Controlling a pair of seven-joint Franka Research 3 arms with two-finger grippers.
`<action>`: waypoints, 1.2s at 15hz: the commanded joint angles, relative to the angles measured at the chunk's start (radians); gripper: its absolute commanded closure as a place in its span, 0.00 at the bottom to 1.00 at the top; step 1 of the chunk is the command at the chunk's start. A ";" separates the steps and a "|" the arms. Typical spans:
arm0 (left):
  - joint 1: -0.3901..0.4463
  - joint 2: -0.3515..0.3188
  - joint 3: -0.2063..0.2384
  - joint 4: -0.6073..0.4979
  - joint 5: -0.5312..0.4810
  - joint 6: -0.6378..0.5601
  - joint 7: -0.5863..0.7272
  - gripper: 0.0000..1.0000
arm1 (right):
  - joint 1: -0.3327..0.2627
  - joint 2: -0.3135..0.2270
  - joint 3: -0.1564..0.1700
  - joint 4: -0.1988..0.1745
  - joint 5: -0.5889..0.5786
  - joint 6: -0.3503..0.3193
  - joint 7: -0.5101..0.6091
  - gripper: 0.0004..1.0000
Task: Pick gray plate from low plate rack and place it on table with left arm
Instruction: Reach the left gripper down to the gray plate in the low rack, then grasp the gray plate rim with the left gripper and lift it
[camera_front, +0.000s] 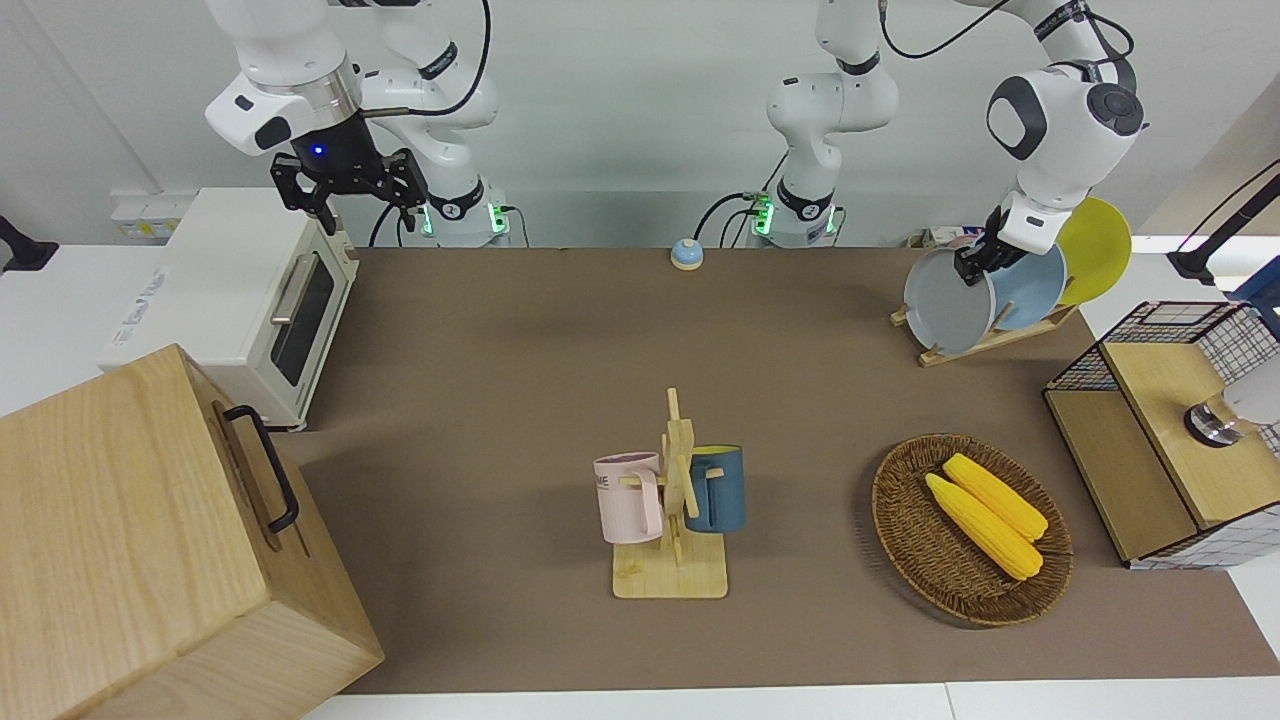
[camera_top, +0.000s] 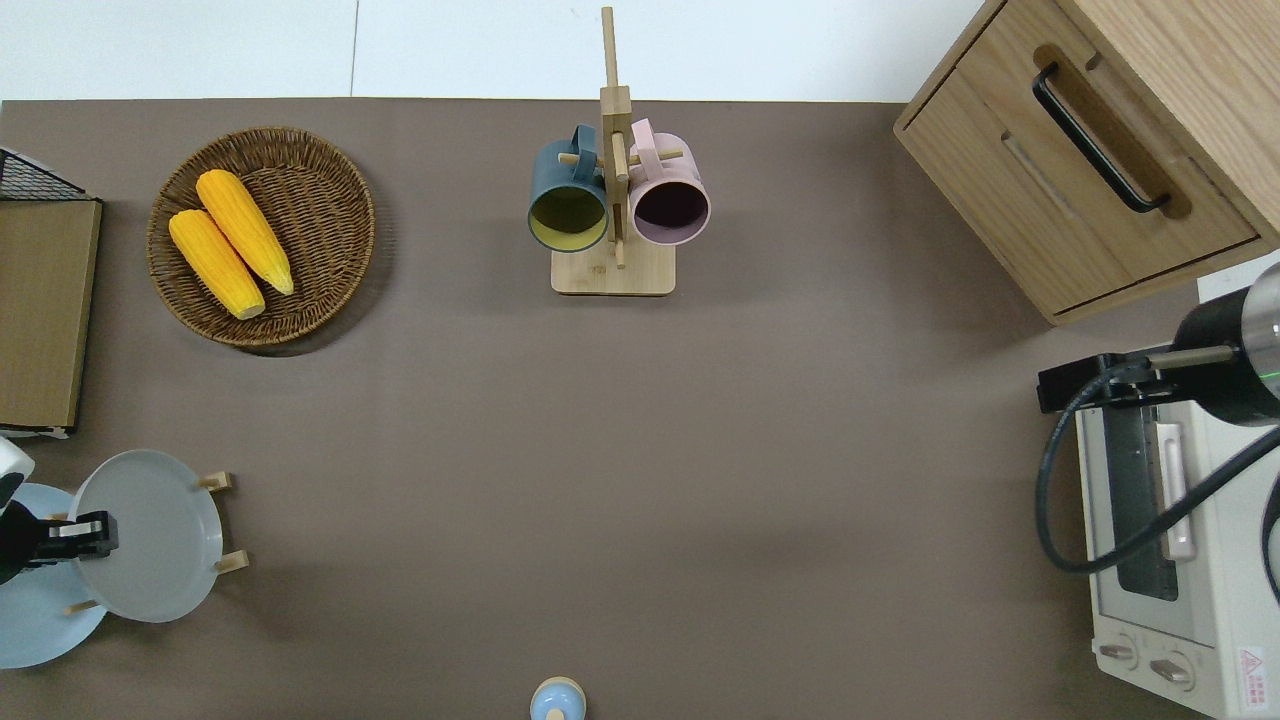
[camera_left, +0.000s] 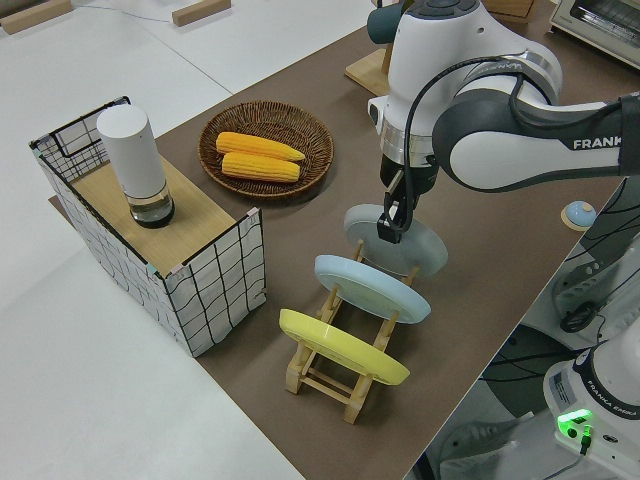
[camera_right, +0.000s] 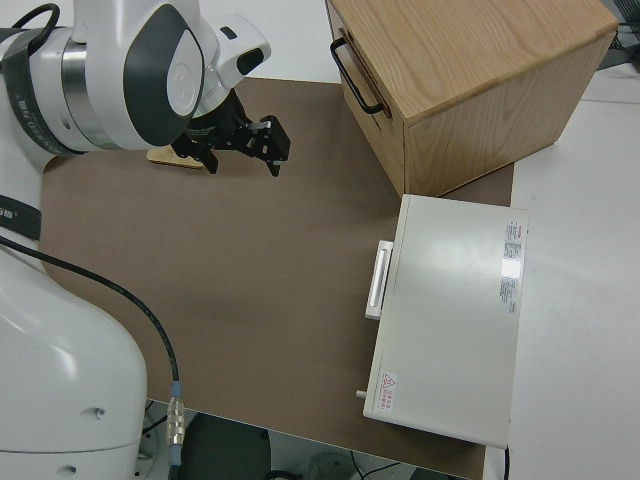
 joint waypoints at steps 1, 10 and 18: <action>-0.015 -0.025 0.012 0.031 0.004 -0.054 0.007 0.90 | -0.025 -0.005 0.019 0.005 0.022 -0.015 0.009 0.01; -0.030 -0.025 -0.004 0.262 0.004 -0.333 -0.004 0.90 | -0.025 -0.005 0.019 0.005 0.022 -0.015 0.009 0.01; -0.050 -0.011 -0.007 0.405 -0.102 -0.465 -0.018 0.89 | -0.025 -0.005 0.019 0.005 0.022 -0.015 0.009 0.01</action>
